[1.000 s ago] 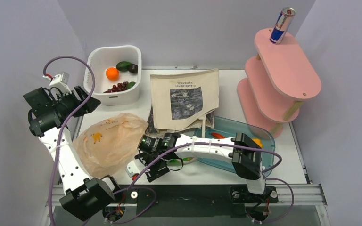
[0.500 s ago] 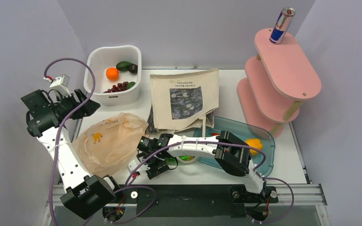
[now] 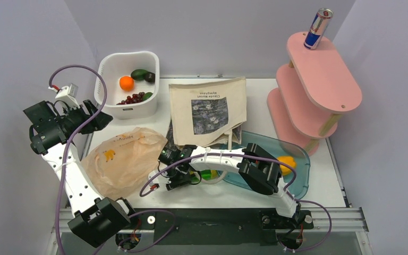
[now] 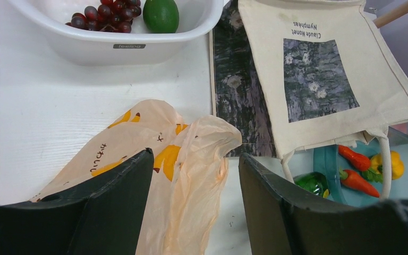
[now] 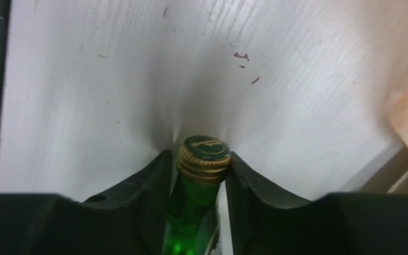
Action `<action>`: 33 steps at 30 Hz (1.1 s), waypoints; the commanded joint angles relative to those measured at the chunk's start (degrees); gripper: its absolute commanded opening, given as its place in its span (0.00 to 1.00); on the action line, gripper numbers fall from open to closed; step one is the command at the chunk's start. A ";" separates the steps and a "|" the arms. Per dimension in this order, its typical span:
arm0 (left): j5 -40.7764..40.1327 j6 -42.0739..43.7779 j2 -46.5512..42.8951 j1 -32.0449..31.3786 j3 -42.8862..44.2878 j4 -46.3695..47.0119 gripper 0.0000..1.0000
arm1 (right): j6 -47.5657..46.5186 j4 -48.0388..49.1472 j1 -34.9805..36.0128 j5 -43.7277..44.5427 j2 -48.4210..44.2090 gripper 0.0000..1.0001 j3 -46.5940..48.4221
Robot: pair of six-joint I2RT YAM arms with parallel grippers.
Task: Untie the knot of the grocery bags and take out the mixed food
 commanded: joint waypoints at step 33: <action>2.14 -8.31 -2.22 0.49 -3.69 10.12 0.58 | 28.96 26.28 -3.25 -11.60 -21.62 0.00 -2.94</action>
